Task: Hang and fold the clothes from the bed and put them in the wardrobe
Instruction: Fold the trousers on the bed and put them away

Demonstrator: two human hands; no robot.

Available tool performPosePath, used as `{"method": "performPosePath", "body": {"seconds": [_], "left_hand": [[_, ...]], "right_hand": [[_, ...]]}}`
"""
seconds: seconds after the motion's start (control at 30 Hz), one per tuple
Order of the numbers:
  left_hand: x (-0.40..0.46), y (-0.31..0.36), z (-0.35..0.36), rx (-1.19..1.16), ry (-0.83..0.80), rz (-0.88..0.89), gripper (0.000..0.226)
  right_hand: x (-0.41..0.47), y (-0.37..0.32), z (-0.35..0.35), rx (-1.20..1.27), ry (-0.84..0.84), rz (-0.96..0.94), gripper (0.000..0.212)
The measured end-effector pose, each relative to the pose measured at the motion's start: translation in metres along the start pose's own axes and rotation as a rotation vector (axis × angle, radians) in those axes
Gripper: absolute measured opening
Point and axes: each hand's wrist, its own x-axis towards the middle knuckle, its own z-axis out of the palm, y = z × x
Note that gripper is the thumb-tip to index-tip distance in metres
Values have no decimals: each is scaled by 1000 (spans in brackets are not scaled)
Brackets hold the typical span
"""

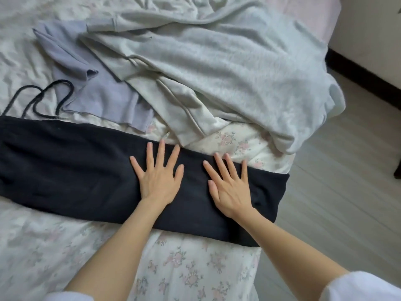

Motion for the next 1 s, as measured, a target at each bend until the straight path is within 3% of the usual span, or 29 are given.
{"method": "performPosePath", "body": {"seconds": [0.1,0.2,0.33,0.43,0.53,0.63,0.7,0.83,0.93,1.0], "left_hand": [[13,-2,-1,-15,-15,-90,56],[11,9,2,-30,8,-135,58],[-28,41,13,-74,69,17,61],[-70,78,22,-80,23,214,57],[-86,102,30,-69,-9,285,55],[-79,101,32,-34,5,296,53],[-73,91,30,-32,13,251,54],[-62,59,26,-49,6,84,58],[-66,34,19,-57,-38,-29,58],[-71,18,15,-77,-82,-125,58]], "right_hand": [[-9,36,5,51,16,243,53],[-37,67,15,296,-69,620,51],[-82,68,19,669,-123,876,52],[-99,55,17,612,-45,817,54],[-95,41,4,516,40,508,58],[-89,37,7,392,-46,192,56],[-89,43,12,347,-141,245,53],[-85,49,7,466,-275,533,50],[-76,36,-15,515,-193,683,55],[-68,18,-27,456,-136,625,56]]}}
